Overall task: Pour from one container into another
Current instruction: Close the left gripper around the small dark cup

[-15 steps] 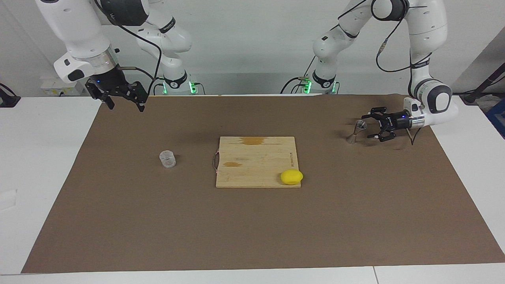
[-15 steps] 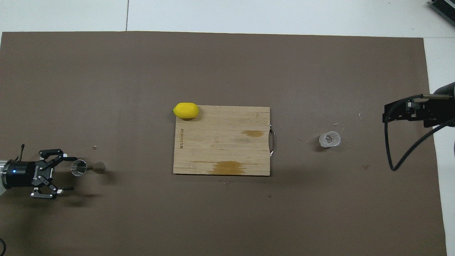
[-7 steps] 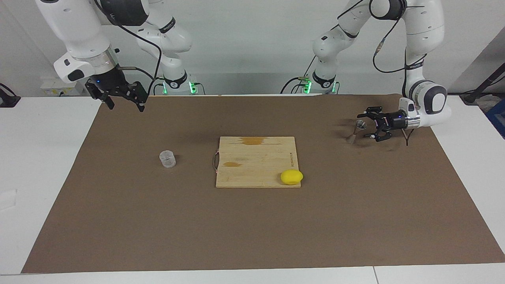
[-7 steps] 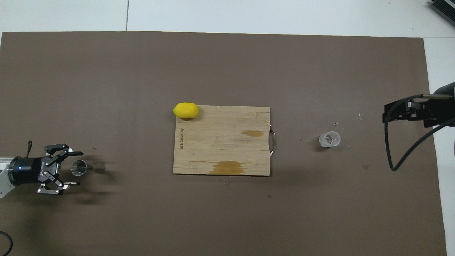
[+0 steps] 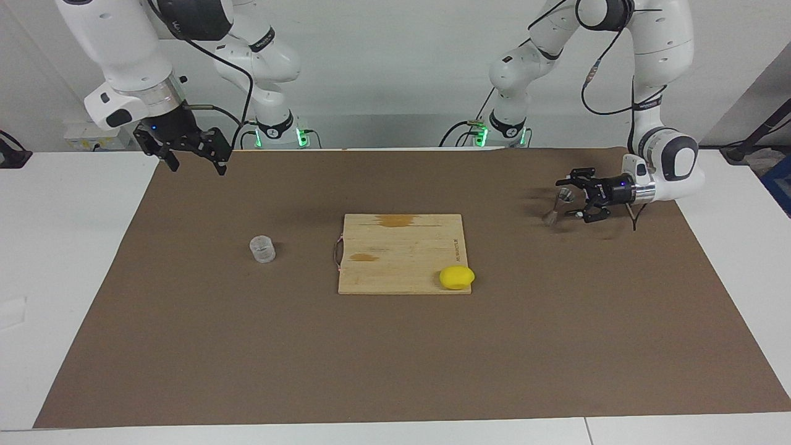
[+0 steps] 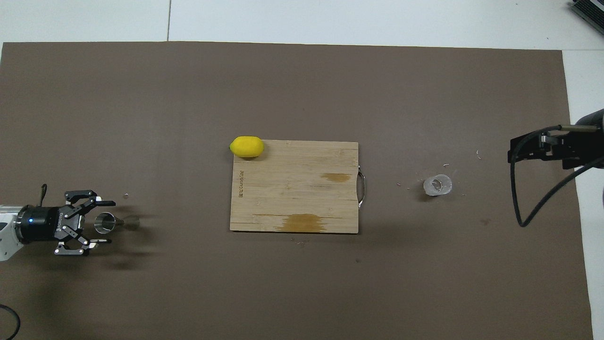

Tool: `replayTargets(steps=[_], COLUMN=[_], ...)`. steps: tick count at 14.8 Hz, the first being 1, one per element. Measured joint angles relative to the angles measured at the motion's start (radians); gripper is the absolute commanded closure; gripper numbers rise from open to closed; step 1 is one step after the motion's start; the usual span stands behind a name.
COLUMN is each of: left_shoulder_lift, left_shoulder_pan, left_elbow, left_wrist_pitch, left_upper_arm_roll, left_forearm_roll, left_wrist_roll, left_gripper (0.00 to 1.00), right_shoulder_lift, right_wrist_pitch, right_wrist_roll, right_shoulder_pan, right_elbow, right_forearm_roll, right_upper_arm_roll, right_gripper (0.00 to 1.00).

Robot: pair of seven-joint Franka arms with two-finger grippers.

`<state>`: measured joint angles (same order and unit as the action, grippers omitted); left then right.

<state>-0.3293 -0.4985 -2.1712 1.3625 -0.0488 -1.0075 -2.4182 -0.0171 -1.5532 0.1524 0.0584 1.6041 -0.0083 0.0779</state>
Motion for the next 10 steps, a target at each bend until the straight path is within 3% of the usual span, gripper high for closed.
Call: replayTargets(steps=[1,6,10], left_shoulder_lift=[0.000,0.000,0.000], left_shoulder_pan=[0.000,0.000,0.001], left_elbow=[0.000,0.000,0.000], left_wrist_pitch=[0.000,0.000,0.001], left_upper_arm_roll=[0.000,0.000,0.000], left_forearm_roll=[0.000,0.000,0.000], left_wrist_roll=[0.000,0.000,0.000], left_gripper=[0.30,0.49,0.51], right_shoulder_lift=[0.000,0.000,0.000], right_wrist_pitch=[0.000,0.000,0.000], right_wrist_roll=[0.000,0.000,0.000], right_shoulder_pan=[0.000,0.000,0.000], right_elbow=[0.000,0.000,0.000], right_forearm_roll=[0.000,0.000,0.000], right_upper_arm_roll=[0.000,0.000,0.000], right_gripper=[0.00,0.00,0.00])
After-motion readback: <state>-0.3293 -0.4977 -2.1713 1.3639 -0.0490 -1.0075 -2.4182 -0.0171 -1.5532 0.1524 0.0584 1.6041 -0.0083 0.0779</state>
